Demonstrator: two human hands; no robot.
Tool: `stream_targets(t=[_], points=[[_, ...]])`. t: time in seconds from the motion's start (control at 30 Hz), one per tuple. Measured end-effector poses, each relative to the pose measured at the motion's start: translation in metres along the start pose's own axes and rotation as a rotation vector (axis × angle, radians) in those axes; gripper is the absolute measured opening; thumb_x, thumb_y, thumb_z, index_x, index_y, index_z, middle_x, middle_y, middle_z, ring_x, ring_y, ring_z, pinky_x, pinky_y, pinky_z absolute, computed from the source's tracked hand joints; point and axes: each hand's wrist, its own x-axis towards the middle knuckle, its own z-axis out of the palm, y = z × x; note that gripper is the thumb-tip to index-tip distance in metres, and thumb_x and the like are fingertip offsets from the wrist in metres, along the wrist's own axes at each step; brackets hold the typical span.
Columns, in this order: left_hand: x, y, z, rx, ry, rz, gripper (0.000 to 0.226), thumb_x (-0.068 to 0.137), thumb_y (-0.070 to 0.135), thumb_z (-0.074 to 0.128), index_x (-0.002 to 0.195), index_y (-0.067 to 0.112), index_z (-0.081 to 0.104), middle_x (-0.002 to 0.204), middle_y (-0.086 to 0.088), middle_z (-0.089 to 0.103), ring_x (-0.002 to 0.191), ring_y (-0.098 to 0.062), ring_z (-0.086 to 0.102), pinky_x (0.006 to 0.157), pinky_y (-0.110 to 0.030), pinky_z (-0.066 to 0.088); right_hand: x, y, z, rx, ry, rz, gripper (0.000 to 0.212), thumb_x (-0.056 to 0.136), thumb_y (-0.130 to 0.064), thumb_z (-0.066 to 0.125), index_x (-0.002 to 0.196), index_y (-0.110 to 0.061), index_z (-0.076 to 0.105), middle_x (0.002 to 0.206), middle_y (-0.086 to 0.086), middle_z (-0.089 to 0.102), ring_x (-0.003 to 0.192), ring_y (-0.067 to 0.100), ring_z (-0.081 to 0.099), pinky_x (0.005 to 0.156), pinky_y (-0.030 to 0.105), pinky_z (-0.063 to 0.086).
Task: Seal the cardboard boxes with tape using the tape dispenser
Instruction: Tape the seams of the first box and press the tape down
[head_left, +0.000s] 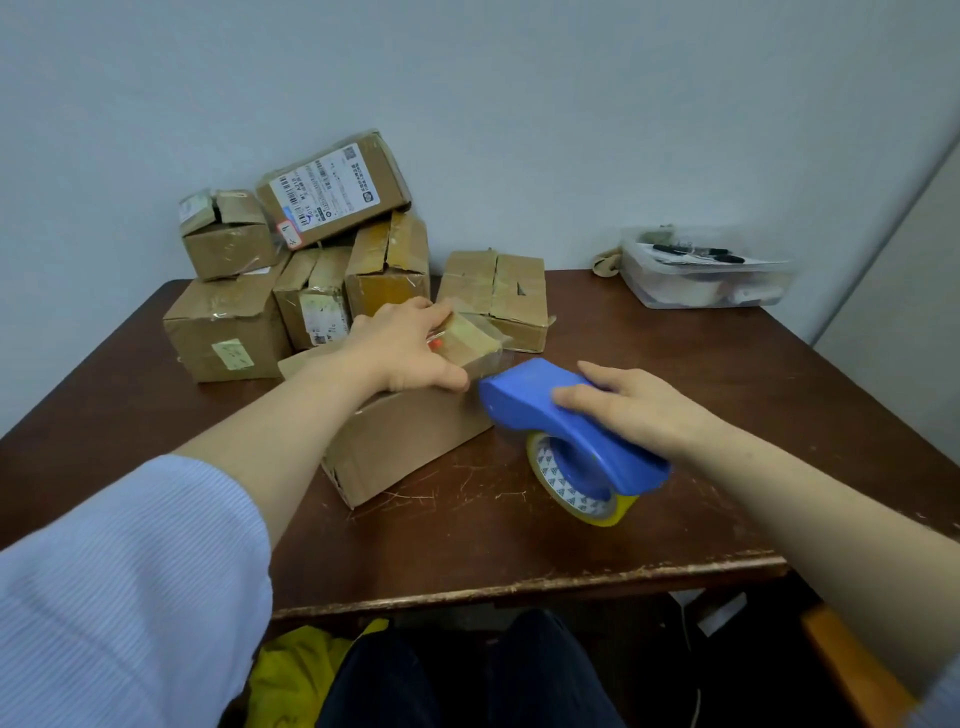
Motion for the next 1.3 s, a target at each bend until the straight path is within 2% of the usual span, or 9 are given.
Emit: stream_targets(t=[0.13,0.43,0.57,0.67,0.77,0.87,1.0,1.17,1.3], points=[[0.000,0.000,0.000,0.005,0.011,0.003,0.096,0.070,0.053,0.071,0.149,0.028,0.024,0.150,0.002,0.031,0.134,-0.027,0.032,0.104,-0.044,0.029,-0.005,-0.003,0.008,-0.312,-0.059,0.001,0.121,0.060,-0.073,0.068,0.151,-0.019,0.009,0.145,0.003,0.037,0.123,0.026,0.046,0.095,0.035,0.041],[0.002,-0.002,-0.004,-0.110,-0.091,-0.027,0.120,0.051,0.089,0.046,0.151,0.028,0.019,0.156,0.002,0.021,0.141,-0.027,0.022,0.112,-0.051,0.022,0.003,-0.052,-0.034,-0.629,-0.137,-0.033,0.051,0.059,-0.054,0.067,0.091,-0.014,0.063,0.082,0.003,0.061,0.066,0.020,0.054,0.055,0.027,0.038],[0.000,0.002,0.002,-0.023,0.048,0.003,0.098,0.072,0.077,0.052,0.150,0.025,0.024,0.153,-0.001,0.030,0.136,-0.026,0.032,0.107,-0.044,0.032,0.017,-0.087,-0.031,-0.666,-0.329,0.008,0.027,0.081,-0.023,0.060,0.059,-0.012,0.051,0.058,0.003,0.046,0.033,0.011,0.041,0.035,0.013,0.030],[0.002,0.002,0.001,-0.073,0.050,0.018,0.096,0.073,0.072,0.057,0.149,0.022,0.027,0.149,-0.002,0.034,0.134,-0.025,0.036,0.104,-0.038,0.034,0.030,-0.104,-0.004,-0.817,-0.548,0.032,0.015,0.082,-0.023,0.058,0.075,-0.010,0.055,0.074,0.008,0.051,0.044,0.013,0.045,0.038,0.013,0.033],[0.003,0.001,0.001,-0.083,0.054,0.040,0.095,0.073,0.068,0.062,0.149,0.022,0.027,0.149,-0.002,0.034,0.133,-0.023,0.037,0.103,-0.037,0.035,0.037,-0.102,-0.006,-0.744,-0.570,-0.013,0.025,0.085,-0.018,0.058,0.063,-0.012,0.048,0.063,0.006,0.044,0.041,0.012,0.041,0.035,0.010,0.030],[0.007,-0.002,-0.004,-0.115,0.019,0.064,0.096,0.070,0.060,0.069,0.148,0.021,0.028,0.145,-0.002,0.039,0.128,-0.023,0.043,0.098,-0.033,0.037,0.032,-0.084,-0.047,-0.679,-0.435,0.010,0.023,0.075,-0.031,0.067,0.070,-0.010,0.059,0.071,0.007,0.055,0.049,0.013,0.052,0.047,0.018,0.040],[0.016,-0.005,-0.008,-0.048,-0.070,0.065,0.104,0.070,0.055,0.070,0.151,0.018,0.016,0.146,-0.006,0.033,0.128,-0.026,0.041,0.096,-0.033,0.038,0.030,-0.031,-0.079,-0.649,0.024,-0.001,0.058,0.061,-0.060,0.074,0.098,-0.016,0.064,0.096,0.008,0.066,0.076,0.023,0.060,0.063,0.033,0.045],[0.015,0.002,-0.001,0.050,-0.089,0.007,0.123,0.065,0.074,0.063,0.152,0.013,0.001,0.154,-0.009,0.018,0.140,-0.029,0.024,0.110,-0.038,0.030,0.034,0.024,-0.026,-0.774,0.289,0.049,0.125,0.052,-0.087,0.058,0.147,-0.018,0.015,0.118,0.009,0.051,0.103,0.028,0.055,0.069,0.035,0.041],[0.010,0.005,0.003,0.068,-0.007,0.001,0.114,0.067,0.073,0.062,0.151,0.014,0.013,0.153,-0.009,0.023,0.137,-0.029,0.030,0.108,-0.041,0.032,0.047,0.046,0.012,-0.985,0.400,-0.012,0.127,0.064,-0.085,0.048,0.151,-0.009,-0.006,0.121,0.013,0.046,0.102,0.025,0.052,0.076,0.031,0.043]])
